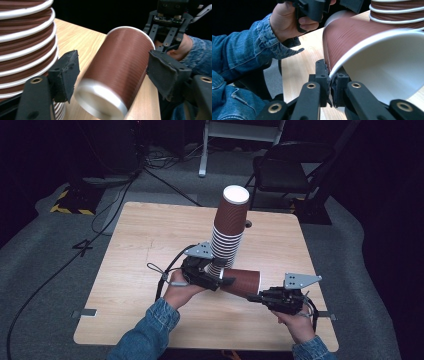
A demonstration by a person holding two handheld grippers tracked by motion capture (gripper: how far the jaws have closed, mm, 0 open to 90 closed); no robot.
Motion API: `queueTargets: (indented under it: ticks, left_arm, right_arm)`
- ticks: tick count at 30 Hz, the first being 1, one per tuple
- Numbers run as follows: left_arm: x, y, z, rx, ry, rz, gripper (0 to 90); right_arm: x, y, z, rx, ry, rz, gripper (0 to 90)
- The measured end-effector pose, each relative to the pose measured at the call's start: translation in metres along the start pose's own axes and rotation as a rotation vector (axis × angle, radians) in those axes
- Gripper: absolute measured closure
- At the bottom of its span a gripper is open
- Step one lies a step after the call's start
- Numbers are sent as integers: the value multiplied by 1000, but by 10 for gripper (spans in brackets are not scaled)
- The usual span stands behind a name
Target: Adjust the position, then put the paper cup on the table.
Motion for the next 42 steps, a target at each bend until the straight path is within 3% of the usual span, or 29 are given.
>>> queueTargets:
  ticks: [9, 16, 25, 29, 34, 37, 42]
  left_arm:
    - [-2, -10, 2, 31, 0, -12, 213]
    - [-13, -31, 8, 75, -13, -26, 209]
    - [-32, -55, 23, 142, -53, -25, 198]
    - [-42, -67, 32, 199, -66, -16, 195]
    - [-53, -73, 39, 234, -84, -1, 195]
    - [-61, -76, 44, 271, -96, 19, 194]
    - [-69, -80, 50, 298, -108, 31, 194]
  right_arm:
    - [3, -15, -3, -44, -4, -27, 869]
    - [8, -30, -7, -72, 0, -55, 869]
    - [14, -55, -17, -157, 9, -75, 869]
    - [17, -68, -26, -211, 17, -45, 869]
    - [20, -76, -34, -254, 34, -16, 869]
    - [23, -81, -42, -296, 58, 43, 869]
    - [30, -85, -49, -322, 57, 91, 868]
Point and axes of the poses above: each handheld gripper's, and its own axes: y roughly forward along the jaws, x roughly out of its top, z roughly to its left, the point moved 3 cm from there along y, roughly forward along the jaws, and after that the axes turned 10 degrees about -y, right-handed, at the moved point
